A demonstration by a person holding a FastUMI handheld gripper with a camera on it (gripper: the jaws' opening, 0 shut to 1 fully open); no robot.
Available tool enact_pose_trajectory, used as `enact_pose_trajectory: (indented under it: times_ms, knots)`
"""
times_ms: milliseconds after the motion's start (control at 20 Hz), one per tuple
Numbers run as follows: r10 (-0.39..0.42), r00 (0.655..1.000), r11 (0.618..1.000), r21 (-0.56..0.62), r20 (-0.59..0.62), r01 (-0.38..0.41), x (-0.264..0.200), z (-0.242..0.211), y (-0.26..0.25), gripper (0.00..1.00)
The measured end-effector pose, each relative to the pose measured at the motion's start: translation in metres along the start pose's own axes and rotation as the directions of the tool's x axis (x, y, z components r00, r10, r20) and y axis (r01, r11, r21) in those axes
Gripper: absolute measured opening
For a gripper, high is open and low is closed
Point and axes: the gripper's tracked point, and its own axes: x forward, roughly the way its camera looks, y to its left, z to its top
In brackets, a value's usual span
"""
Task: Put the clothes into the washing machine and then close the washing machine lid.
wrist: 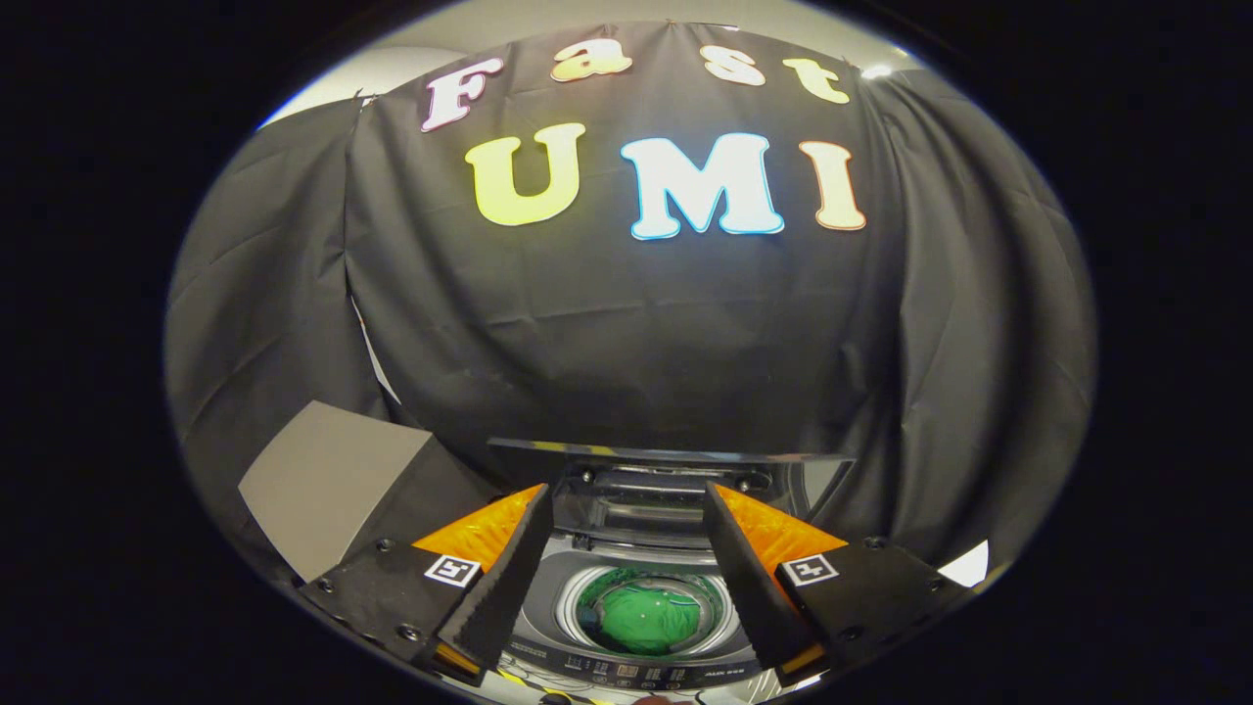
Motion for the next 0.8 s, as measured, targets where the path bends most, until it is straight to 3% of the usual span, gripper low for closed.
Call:
enact_pose_trajectory:
  times_ms: [450,800]
  knots:
    - [-0.012,0.998,0.988,0.151,-0.06,0.021,0.091,0.036,-0.012,0.96]
    - [-0.065,0.972,0.988,0.123,-0.224,0.095,0.149,0.013,-0.029,0.96]
